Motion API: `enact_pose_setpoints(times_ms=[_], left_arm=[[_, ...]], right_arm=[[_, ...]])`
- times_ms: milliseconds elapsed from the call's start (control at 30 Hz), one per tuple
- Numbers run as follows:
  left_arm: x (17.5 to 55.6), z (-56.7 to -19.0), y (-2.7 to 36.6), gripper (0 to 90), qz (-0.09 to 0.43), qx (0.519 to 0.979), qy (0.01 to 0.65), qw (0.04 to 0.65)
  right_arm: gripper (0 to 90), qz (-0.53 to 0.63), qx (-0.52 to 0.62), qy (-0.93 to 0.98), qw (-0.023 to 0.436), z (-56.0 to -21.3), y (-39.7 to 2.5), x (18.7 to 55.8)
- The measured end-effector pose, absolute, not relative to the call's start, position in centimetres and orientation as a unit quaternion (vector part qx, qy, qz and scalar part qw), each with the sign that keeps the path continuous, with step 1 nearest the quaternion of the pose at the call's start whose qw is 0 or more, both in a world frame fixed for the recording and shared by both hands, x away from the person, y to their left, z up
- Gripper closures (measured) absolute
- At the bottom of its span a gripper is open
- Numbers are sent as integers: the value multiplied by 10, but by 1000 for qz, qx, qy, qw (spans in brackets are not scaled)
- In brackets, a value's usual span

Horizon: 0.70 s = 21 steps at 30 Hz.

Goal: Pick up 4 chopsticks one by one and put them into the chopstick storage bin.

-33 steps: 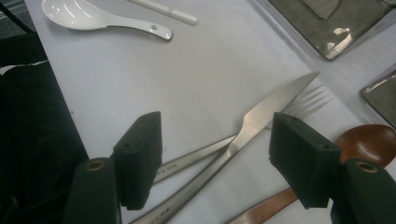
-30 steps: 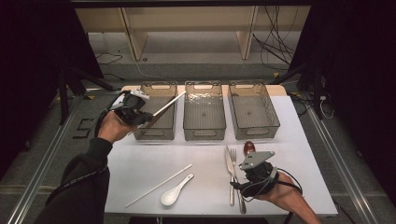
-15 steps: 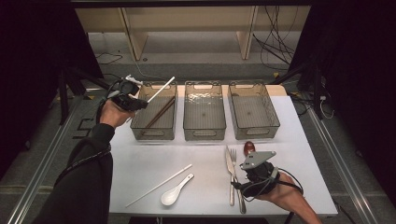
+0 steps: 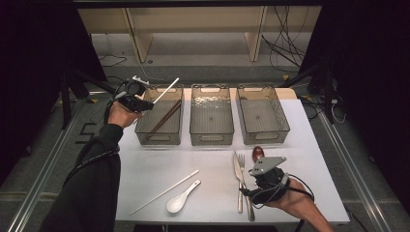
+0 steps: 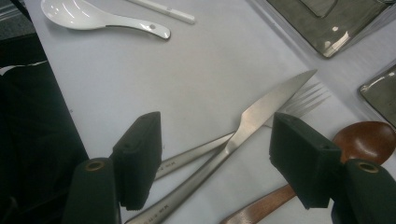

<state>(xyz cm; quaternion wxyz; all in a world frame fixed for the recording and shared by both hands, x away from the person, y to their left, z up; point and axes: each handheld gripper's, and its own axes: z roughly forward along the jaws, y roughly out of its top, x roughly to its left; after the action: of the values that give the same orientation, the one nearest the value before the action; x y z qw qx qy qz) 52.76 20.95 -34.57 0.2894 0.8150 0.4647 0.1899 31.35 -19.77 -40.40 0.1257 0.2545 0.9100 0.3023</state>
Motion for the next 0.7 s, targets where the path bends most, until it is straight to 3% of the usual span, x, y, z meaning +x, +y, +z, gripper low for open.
enact_pose_setpoints(times_ms=[700], left_arm=[[542, -366, 210, 850, 181, 808, 487, 279]], right_arm=[[353, 302, 253, 911, 123, -405, -197, 313]])
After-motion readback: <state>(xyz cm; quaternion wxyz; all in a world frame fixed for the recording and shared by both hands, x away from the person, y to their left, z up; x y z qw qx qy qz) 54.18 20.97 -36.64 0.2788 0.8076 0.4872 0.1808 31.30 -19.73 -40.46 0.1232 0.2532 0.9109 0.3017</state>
